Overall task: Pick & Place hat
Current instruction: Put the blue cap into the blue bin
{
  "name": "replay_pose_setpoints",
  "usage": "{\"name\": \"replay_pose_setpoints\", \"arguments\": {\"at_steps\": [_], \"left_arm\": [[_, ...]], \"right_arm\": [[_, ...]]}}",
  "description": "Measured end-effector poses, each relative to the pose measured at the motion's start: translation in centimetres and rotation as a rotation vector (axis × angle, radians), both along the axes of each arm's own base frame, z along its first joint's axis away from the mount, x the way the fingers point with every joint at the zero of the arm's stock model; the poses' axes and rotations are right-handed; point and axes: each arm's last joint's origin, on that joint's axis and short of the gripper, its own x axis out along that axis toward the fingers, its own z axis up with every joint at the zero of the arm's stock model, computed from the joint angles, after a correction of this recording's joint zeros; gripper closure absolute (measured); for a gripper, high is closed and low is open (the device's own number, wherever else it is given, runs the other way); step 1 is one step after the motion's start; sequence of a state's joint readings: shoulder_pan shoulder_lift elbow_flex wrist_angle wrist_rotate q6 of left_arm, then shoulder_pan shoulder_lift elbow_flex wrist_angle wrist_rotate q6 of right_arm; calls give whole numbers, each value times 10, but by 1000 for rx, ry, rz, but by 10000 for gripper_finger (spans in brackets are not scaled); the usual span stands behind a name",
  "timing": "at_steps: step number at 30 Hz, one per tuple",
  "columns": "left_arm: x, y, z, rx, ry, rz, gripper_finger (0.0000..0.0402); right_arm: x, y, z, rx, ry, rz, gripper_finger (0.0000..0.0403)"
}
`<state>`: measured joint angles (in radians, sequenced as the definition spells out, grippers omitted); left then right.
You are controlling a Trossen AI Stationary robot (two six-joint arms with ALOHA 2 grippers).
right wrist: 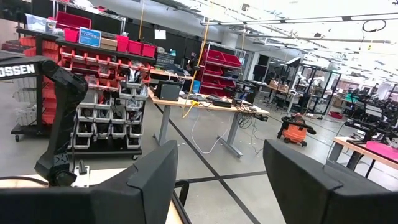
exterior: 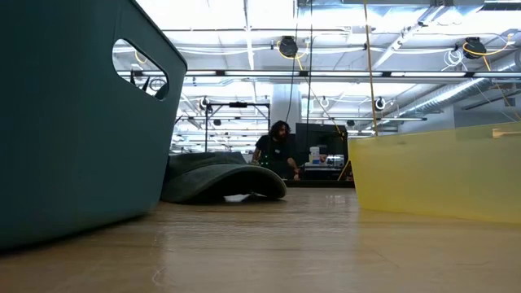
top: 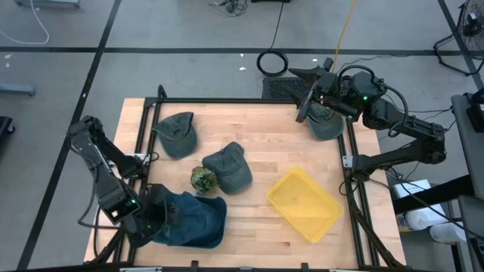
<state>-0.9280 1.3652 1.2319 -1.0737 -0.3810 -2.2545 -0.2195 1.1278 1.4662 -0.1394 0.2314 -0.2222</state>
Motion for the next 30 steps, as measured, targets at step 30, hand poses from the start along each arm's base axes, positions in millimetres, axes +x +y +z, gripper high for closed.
{"name": "replay_pose_setpoints", "arguments": {"at_steps": [30], "left_arm": [[74,-17,-127,198,534,-38,344]], "right_arm": [[0,0,-4,65,9,7,179]]}}
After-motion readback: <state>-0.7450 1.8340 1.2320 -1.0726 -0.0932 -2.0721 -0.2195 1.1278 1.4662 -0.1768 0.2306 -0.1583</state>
